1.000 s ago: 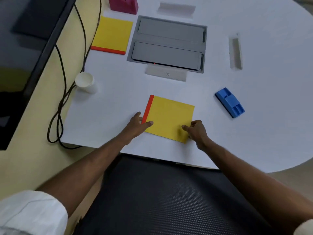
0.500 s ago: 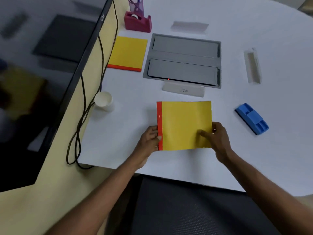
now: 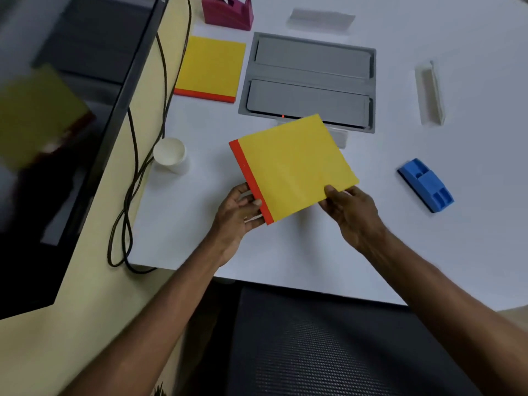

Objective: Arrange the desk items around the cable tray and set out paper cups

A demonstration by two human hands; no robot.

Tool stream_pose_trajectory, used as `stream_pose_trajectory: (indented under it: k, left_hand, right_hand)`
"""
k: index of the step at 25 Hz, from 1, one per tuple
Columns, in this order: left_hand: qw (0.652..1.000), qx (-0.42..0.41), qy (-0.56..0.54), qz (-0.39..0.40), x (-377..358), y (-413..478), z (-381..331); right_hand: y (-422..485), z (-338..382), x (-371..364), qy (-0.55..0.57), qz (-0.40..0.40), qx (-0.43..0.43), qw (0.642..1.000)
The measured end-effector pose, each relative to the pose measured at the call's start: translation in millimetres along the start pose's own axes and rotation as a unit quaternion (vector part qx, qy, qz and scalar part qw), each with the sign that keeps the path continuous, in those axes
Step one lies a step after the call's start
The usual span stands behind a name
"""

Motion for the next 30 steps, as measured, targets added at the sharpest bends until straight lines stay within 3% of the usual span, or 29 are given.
stream_pose_trajectory:
  k: [6,14,19,24,28,30]
  left_hand:
    - [0.990,-0.053,-0.115,-0.057,28,13,-45]
    - [0.974,-0.130,-0.144,-0.114,18,37,-81]
    - [0.977,-0.121,-0.110,-0.137,38,67,-126]
    - [0.992,-0.075,0.093,-0.035,23,97,-144]
    - [0.986,-0.134,0.024,-0.092,31,115,-153]
    - [0.980,-0.153,-0.004,-0.131,36,128,-156]
  right_hand:
    - [1,57,-30,-0.067,0.054,0.102,0.991]
    - [15,68,-99,-0.105,0.076,0.133,0.983]
    - [52,104,-109,-0.168,0.111,0.133,0.971]
    - [81,125,-108,-0.215,0.114,0.156,0.957]
    - [88,115,-123,-0.154,0.089,0.209,0.962]
    - [86,82,-132,-0.187,0.065,0.227,0.954]
Point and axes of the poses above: each hand's wrist, its own y-axis towards the middle knuckle, its own x-axis out of the back of the hand, z = x × y, the point moved 7 cm from there along y, towards the middle knuckle, and after that the axes turned 8 degrees about -y, right-handed, at the moved point
